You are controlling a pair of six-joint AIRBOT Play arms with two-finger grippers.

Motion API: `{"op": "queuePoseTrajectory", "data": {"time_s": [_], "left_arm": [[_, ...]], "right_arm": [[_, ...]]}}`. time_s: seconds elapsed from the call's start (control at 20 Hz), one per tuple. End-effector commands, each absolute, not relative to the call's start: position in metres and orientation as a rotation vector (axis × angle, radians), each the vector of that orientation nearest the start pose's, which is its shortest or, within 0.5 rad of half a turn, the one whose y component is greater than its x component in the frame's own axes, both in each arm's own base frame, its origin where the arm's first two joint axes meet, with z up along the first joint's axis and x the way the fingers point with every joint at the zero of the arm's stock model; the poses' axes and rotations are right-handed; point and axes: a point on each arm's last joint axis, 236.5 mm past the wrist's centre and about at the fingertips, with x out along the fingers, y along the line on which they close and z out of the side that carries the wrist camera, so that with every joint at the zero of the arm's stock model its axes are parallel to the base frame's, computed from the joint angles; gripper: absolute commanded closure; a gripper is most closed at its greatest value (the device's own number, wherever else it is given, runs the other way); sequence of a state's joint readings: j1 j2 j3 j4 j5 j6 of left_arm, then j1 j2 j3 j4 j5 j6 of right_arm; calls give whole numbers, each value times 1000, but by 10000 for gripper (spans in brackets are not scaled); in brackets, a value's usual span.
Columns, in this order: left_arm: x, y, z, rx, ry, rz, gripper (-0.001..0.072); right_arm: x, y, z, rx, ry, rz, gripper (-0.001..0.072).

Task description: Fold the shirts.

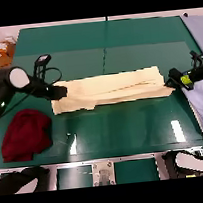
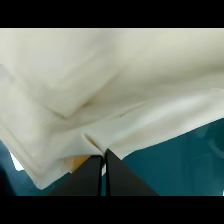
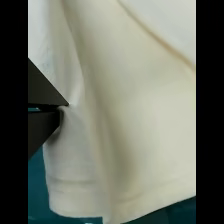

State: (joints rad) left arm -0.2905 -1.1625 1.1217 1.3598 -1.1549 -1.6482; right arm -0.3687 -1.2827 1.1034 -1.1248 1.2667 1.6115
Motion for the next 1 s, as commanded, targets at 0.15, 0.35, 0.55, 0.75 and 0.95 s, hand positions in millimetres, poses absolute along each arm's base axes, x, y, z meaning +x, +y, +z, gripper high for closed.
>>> {"op": "queuePoseTrajectory", "data": {"time_s": [0.15, 0.35, 0.55, 0.75, 0.95], "left_arm": [[441, -135, 24, -55, 1211, -242, 686], [503, -143, -9, -40, 1131, -308, 669], [545, -153, -7, -142, 992, -290, 23], [517, -129, 14, -112, 1161, -292, 23], [480, -118, 13, -90, 1330, -296, 324]], "right_arm": [[459, -23, -11, 658, 1284, 5, 696], [521, -20, -53, 738, 1234, 20, 604], [563, -40, -52, 761, 1121, 3, 277], [534, -81, -25, 696, 1195, 79, 205], [480, -109, -45, 690, 1353, 161, 167]]}}
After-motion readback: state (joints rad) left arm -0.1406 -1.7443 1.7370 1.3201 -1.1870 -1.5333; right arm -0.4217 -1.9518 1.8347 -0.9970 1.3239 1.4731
